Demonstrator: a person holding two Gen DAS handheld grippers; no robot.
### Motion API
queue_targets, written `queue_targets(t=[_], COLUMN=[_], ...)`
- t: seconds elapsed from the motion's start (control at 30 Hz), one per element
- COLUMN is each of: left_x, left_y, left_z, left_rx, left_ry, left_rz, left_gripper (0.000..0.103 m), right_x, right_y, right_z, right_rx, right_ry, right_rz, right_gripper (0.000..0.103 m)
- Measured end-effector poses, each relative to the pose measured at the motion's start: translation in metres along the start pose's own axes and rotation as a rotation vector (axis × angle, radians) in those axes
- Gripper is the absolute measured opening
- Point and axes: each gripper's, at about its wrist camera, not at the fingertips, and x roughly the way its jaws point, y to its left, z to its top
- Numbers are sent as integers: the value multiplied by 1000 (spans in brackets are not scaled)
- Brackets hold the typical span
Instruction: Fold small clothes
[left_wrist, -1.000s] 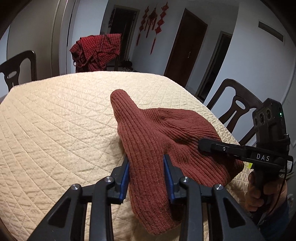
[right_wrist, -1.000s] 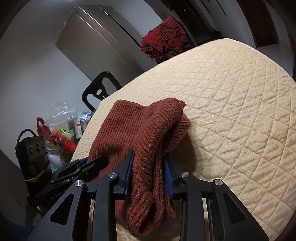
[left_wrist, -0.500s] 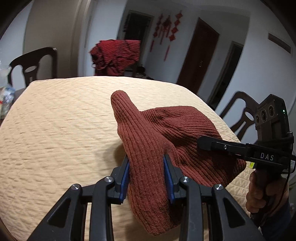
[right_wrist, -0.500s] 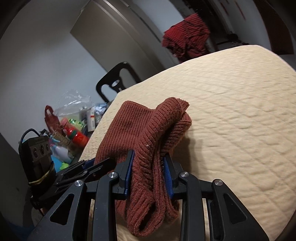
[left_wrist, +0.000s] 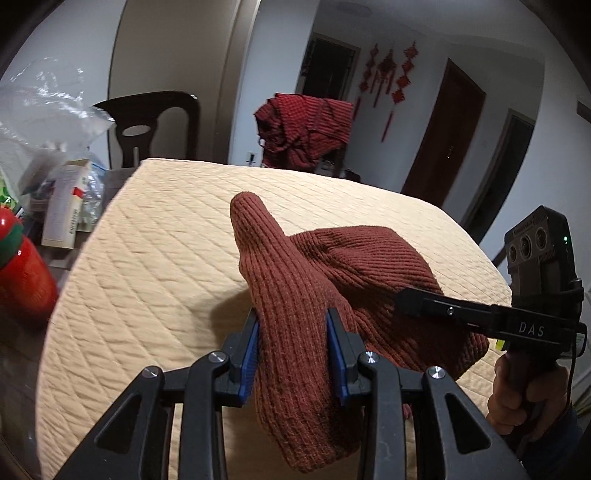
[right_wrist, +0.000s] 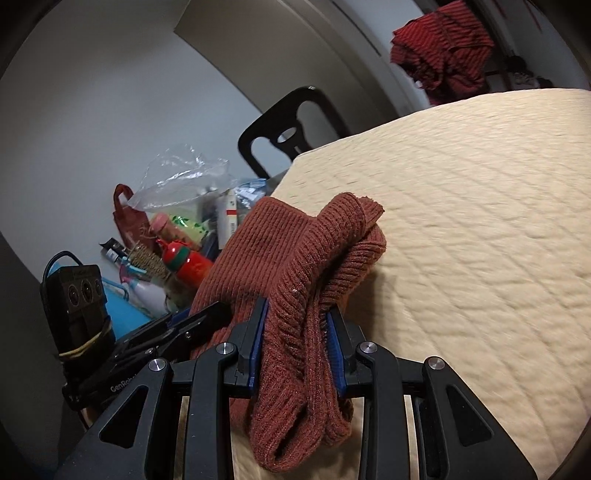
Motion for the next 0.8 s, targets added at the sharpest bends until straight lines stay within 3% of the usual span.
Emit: queue_targets(t=[0.27, 0.6, 0.8], left_x=[12, 25, 20], left_y=[39, 65, 74], left_z=[1, -23, -30], left_rx=[-29, -101, -151], left_ry=[29, 65, 60], left_rz=[-9, -24, -23], left_gripper=[36, 37, 40], right_x=[37, 41, 43], right_y=[9, -22, -28], right_z=[5, -13, -16], right_rx=[-10, 33, 50], right_ry=[47, 84, 97], right_rz=[0, -36, -50], right_gripper=[30, 31, 41])
